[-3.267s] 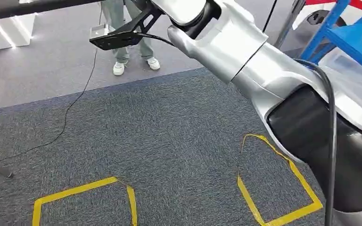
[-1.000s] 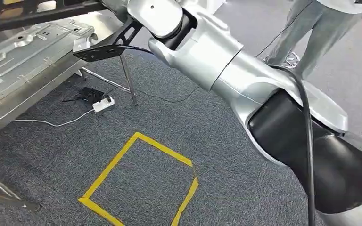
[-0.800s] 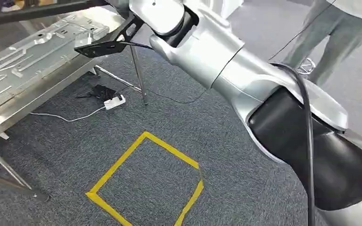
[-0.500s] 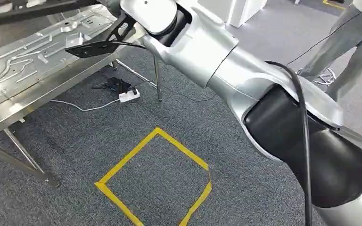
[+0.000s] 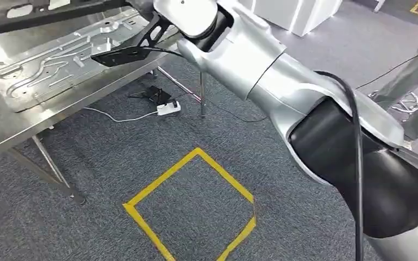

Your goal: Take the parts from the cabinet and place them on the table.

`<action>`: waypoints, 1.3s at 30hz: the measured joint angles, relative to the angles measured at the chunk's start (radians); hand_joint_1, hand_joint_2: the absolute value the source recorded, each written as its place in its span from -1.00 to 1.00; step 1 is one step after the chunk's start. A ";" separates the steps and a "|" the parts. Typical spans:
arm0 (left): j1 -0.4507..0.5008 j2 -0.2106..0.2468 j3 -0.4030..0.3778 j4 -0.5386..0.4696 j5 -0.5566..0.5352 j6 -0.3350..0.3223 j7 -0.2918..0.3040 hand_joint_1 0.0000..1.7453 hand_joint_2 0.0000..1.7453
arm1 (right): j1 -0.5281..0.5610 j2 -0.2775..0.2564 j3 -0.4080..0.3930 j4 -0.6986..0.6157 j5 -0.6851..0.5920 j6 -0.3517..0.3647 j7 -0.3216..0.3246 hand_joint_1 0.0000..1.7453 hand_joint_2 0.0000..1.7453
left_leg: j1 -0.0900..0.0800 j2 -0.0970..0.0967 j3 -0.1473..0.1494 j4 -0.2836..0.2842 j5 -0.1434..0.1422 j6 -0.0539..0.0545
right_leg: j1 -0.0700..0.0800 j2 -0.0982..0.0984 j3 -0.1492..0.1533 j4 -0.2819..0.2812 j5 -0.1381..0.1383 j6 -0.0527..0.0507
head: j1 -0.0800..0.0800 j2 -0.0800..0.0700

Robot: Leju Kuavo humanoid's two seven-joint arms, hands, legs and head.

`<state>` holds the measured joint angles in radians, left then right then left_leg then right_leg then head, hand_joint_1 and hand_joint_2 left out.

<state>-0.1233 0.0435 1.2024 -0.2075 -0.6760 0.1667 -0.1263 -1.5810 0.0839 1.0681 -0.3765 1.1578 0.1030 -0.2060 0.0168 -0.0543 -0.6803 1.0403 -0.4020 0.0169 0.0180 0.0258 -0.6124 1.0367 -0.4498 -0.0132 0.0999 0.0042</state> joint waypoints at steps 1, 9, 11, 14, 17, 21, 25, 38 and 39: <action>0.000 0.000 0.000 0.000 -0.004 0.000 -0.001 -1.00 1.00 | 0.000 0.000 0.000 -0.001 0.001 0.000 0.001 1.00 1.00 | 0.001 0.000 0.002 -0.001 0.002 0.002 | 0.001 0.001 0.001 0.000 0.002 -0.001 | 0.000 0.000; 0.000 0.002 0.000 -0.001 -0.007 0.000 -0.009 -1.00 1.00 | 0.000 -0.012 0.000 -0.002 0.007 0.000 0.006 1.00 1.00 | -0.001 0.001 0.013 -0.019 0.009 -0.010 | -0.001 0.004 0.002 0.000 0.004 -0.010 | 0.000 0.000; 0.000 0.002 0.000 -0.001 -0.007 0.000 -0.010 -1.00 1.00 | 0.000 -0.013 0.000 -0.002 0.007 0.000 0.006 1.00 1.00 | -0.001 0.001 0.014 -0.020 0.010 -0.010 | -0.001 0.004 0.002 0.000 0.003 -0.012 | 0.000 0.000; 0.000 0.002 0.000 -0.001 -0.007 0.000 -0.010 -1.00 1.00 | 0.000 -0.014 0.000 -0.002 0.007 0.000 0.006 1.00 1.00 | -0.001 0.001 0.014 -0.021 0.010 -0.011 | -0.001 0.004 0.002 0.000 0.003 -0.013 | 0.000 0.000; 0.000 0.003 0.000 -0.002 -0.008 0.004 -0.011 -1.00 1.00 | -0.001 -0.014 0.000 -0.003 0.007 0.000 0.007 1.00 1.00 | -0.005 0.003 0.027 -0.041 0.003 0.012 | -0.006 0.007 0.015 -0.027 0.006 -0.003 | -0.002 0.000; 0.000 0.004 0.000 -0.003 -0.011 0.011 -0.009 -1.00 1.00 | -0.007 -0.021 -0.001 -0.004 0.010 0.000 0.016 1.00 1.00 | 0.004 0.013 0.089 -0.115 0.026 0.021 | -0.012 -0.009 -0.044 0.116 -0.069 0.013 | 0.003 0.000; 0.001 0.003 0.000 -0.004 -0.012 0.013 -0.007 -1.00 1.00 | 0.007 -0.024 -0.001 -0.004 0.012 0.001 0.017 1.00 1.00 | 0.017 0.015 0.093 -0.089 -0.001 -0.001 | -0.045 -0.014 -0.111 0.196 -0.052 0.042 | 0.004 0.000; -0.002 0.001 0.001 -0.007 -0.013 0.036 0.017 -1.00 1.00 | 0.006 -0.027 -0.003 -0.007 0.024 0.002 0.010 1.00 1.00 | 0.026 0.048 -0.087 0.267 -0.144 -0.049 | -0.032 -0.014 0.006 0.014 -0.009 -0.010 | -0.008 0.000; -0.002 0.001 0.001 -0.006 -0.013 0.036 0.017 -1.00 1.00 | 0.010 -0.027 -0.003 -0.007 0.026 0.002 0.007 1.00 1.00 | 0.022 0.048 -0.112 0.284 -0.128 -0.043 | -0.028 -0.015 0.013 0.014 -0.014 -0.012 | -0.008 0.000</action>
<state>-0.1248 0.0446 1.2032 -0.2140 -0.6893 0.2026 -0.1095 -1.5708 0.0568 1.0655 -0.3838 1.1837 0.1049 -0.1988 0.0390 -0.0063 -0.7918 1.3238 -0.5296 -0.0257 -0.0098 0.0109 -0.5992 1.0505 -0.4641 -0.0248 0.0923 0.0042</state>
